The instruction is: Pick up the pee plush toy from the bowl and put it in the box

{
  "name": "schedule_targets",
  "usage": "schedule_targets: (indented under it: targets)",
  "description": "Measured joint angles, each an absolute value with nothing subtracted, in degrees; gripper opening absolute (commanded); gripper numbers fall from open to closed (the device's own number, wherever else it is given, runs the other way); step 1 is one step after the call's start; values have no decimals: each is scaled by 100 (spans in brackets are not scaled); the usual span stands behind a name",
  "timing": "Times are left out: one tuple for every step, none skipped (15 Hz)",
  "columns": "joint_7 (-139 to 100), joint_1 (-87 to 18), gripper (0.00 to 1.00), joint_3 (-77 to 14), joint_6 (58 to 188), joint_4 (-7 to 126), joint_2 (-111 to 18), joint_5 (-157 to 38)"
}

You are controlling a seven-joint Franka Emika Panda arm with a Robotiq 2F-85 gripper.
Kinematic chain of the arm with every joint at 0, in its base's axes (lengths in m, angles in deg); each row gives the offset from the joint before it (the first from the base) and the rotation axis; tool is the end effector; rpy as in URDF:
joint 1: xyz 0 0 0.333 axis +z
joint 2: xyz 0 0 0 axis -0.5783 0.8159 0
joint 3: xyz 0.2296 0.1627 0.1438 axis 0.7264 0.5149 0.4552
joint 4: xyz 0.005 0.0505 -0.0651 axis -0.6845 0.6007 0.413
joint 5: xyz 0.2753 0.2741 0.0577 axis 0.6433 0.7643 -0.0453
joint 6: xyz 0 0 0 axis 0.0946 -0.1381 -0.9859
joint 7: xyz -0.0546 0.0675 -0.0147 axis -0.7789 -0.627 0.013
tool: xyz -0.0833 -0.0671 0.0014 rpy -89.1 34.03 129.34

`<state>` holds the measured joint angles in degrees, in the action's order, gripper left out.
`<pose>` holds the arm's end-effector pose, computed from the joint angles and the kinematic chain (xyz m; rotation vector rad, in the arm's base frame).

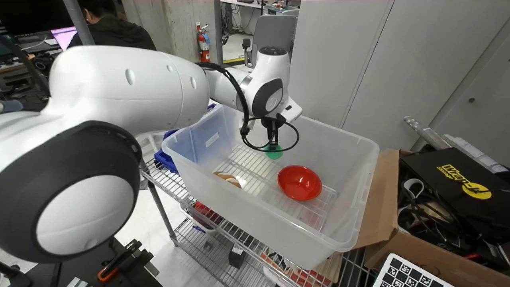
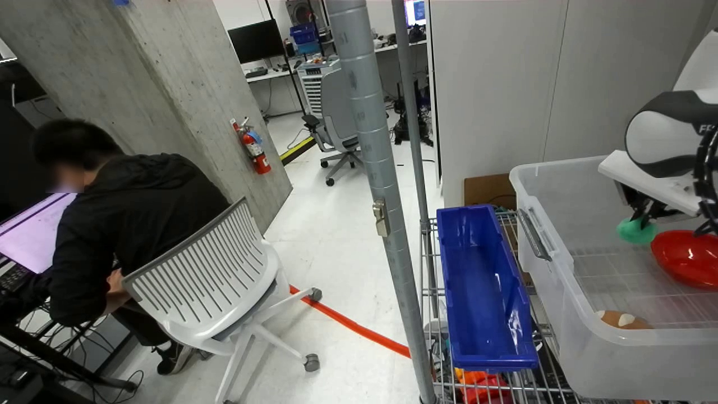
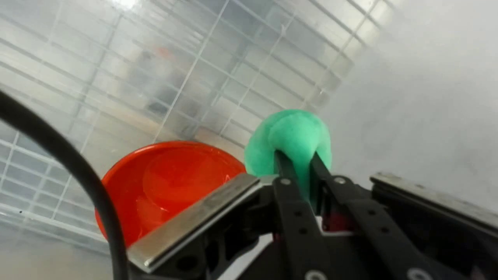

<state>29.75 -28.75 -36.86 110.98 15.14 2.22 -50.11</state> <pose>0.8111 0.0273 0.2290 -2.7615 1.3974 -0.2640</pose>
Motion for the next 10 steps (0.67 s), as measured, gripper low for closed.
schedule_targets:
  targets:
    - [2981, -2830, 3, -3649, 11098, 1599, 224, -5019]
    - [2982, -2819, 3, -3584, 11107, 1672, 248, -5023]
    - [2971, -2829, 3, -3512, 11115, 1701, 308, -5022]
    - [2939, -2856, 3, -3431, 11126, 1705, 392, -5019]
    - [2902, -2884, 3, -3350, 11138, 1694, 485, -5016]
    - [2864, -2909, 3, -3274, 11148, 1673, 583, -5011]
    - [2825, -2927, 3, -3200, 11150, 1638, 683, -5005]
    - [2783, -2932, 3, -3124, 11150, 1610, 769, -4998]
    - [2748, -2929, 3, -3047, 11150, 1585, 842, -4993]
    - [2715, -2922, 3, -2997, 11150, 1537, 888, -4993]
